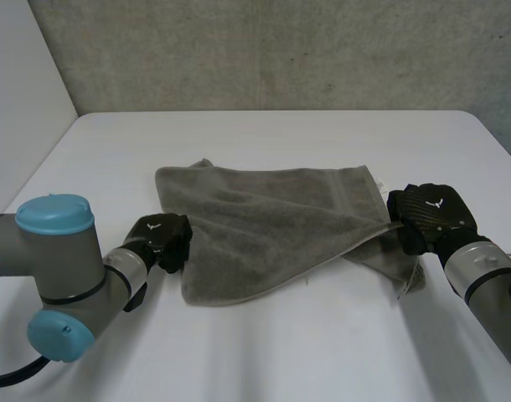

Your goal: Fold the laundry

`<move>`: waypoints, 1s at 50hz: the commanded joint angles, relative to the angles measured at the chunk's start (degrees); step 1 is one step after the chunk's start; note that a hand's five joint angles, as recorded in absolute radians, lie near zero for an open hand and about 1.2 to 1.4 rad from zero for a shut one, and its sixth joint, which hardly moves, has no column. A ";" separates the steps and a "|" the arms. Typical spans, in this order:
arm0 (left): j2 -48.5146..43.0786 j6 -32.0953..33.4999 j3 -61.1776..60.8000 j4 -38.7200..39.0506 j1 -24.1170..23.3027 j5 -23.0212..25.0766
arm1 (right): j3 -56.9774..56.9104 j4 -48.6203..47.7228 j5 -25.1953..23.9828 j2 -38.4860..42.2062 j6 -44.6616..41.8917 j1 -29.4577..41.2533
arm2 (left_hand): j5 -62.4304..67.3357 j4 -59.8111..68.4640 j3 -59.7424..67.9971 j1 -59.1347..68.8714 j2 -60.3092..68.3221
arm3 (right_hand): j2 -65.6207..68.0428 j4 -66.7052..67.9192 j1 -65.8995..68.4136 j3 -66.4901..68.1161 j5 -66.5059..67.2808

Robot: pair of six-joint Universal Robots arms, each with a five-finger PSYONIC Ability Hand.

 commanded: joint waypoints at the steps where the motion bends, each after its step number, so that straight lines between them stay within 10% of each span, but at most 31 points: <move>1: 0.53 0.11 -0.27 -0.02 -0.30 -2.94 | 0.09 0.00 0.00 -0.08 0.00 0.00 | 12.68 11.81 11.85 13.00 11.70 | 4.17 2.80 3.25 2.84 3.05; 25: 20.64 0.11 -10.89 0.50 1.45 -4.89 | 0.62 0.08 0.00 -0.96 0.00 0.17 | 12.68 11.81 11.85 13.00 11.70 | 4.17 2.80 3.25 2.84 3.05; 29: 21.00 0.28 -14.06 0.34 0.14 0.28 | 0.62 0.08 0.44 -0.96 0.00 0.17 | -22.52 -23.39 -23.35 -22.20 -23.50 | 4.17 2.80 3.25 2.84 3.05; 37: 21.79 0.46 -17.93 0.68 -3.37 10.84 | 0.18 0.26 0.96 -1.39 0.53 -0.70 | -53.54 -54.41 -54.36 -53.21 -54.51 | 4.17 2.80 3.25 2.84 3.05; 50: 18.03 5.56 -17.94 1.30 -8.29 10.85 | -3.69 8.79 0.97 -12.12 1.94 2.63 | -53.41 -54.28 -54.24 -53.08 -54.38 | 4.17 2.80 3.25 2.84 3.05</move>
